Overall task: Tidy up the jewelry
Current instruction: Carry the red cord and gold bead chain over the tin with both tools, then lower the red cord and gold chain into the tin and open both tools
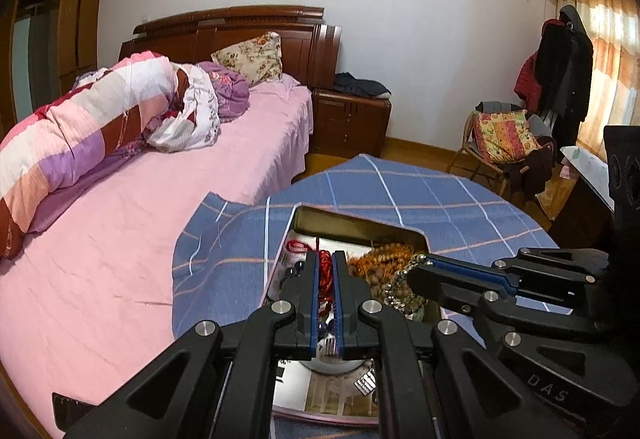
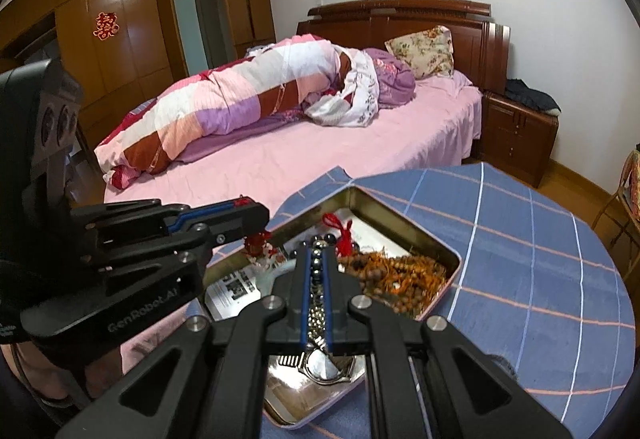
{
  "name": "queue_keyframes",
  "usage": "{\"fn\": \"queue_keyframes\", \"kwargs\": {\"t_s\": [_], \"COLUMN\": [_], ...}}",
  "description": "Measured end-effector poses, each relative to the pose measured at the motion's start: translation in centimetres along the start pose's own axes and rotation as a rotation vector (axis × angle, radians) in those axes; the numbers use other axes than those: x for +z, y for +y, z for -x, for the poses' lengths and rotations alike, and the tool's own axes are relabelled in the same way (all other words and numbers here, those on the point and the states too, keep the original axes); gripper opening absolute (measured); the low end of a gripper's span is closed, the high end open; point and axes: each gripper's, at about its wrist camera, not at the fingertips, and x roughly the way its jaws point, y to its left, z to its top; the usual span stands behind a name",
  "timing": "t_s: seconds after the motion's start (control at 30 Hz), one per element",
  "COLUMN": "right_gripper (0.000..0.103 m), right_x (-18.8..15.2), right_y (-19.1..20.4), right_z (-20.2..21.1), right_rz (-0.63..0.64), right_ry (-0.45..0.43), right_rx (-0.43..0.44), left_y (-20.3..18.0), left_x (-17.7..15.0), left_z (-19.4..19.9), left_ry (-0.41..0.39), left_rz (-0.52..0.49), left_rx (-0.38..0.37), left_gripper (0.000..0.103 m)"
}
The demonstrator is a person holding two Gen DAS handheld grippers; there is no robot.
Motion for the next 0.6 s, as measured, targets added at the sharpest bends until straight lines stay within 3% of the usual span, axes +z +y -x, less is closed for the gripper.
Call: {"fn": "queue_keyframes", "kwargs": {"t_s": [0.6], "right_gripper": [0.008], "right_x": [-4.0], "right_y": [-0.1], "right_z": [-1.5], "right_rz": [-0.025], "right_ry": [0.119], "right_rx": [0.011], "left_y": [-0.3], "left_x": [-3.1], "left_z": [-1.7], "left_ry": [0.089], "left_rz": [-0.019], "left_rx": [0.003], "left_gripper": [0.005]}}
